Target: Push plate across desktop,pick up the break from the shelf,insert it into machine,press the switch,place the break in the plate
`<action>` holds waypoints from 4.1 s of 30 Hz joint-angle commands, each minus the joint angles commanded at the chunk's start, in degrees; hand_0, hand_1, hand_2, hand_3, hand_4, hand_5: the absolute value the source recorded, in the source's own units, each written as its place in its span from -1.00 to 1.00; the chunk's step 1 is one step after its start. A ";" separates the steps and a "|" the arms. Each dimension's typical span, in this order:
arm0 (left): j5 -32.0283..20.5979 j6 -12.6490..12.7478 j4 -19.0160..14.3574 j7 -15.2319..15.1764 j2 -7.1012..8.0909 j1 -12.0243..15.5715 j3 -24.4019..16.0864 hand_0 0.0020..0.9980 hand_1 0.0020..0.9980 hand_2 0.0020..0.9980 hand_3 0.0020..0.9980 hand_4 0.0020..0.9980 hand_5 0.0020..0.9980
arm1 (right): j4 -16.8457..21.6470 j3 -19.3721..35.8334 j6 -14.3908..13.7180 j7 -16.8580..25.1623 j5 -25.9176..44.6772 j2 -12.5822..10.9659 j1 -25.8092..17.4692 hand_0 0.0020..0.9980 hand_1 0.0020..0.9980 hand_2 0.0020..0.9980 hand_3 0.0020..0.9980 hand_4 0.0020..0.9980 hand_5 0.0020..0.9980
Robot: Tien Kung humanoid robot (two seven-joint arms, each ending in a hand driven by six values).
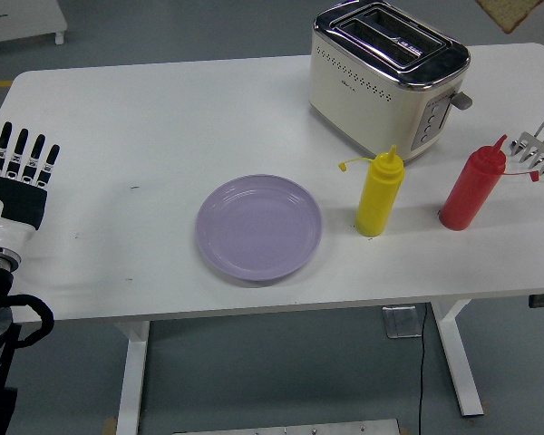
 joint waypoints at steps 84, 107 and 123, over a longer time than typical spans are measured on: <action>0.24 0.04 0.69 -0.02 -0.06 0.28 0.68 0.66 0.75 0.86 0.65 0.25 1.00 | -21.04 -18.01 0.25 -7.93 -2.86 17.73 14.55 0.05 0.24 0.61 0.75 0.45 -0.57; 0.39 -0.02 0.23 0.02 0.13 0.50 -0.36 0.66 0.74 0.86 0.64 0.25 1.00 | -8.85 -10.42 -6.22 -0.83 3.23 6.68 6.79 -0.09 0.08 0.34 0.35 -0.04 -0.34; 0.57 -0.06 -0.27 0.04 0.47 1.54 -2.29 0.66 0.74 0.86 0.64 0.26 1.00 | -3.11 -8.05 5.91 8.24 1.33 -6.00 -3.42 -0.01 0.13 0.32 0.28 -0.08 -0.21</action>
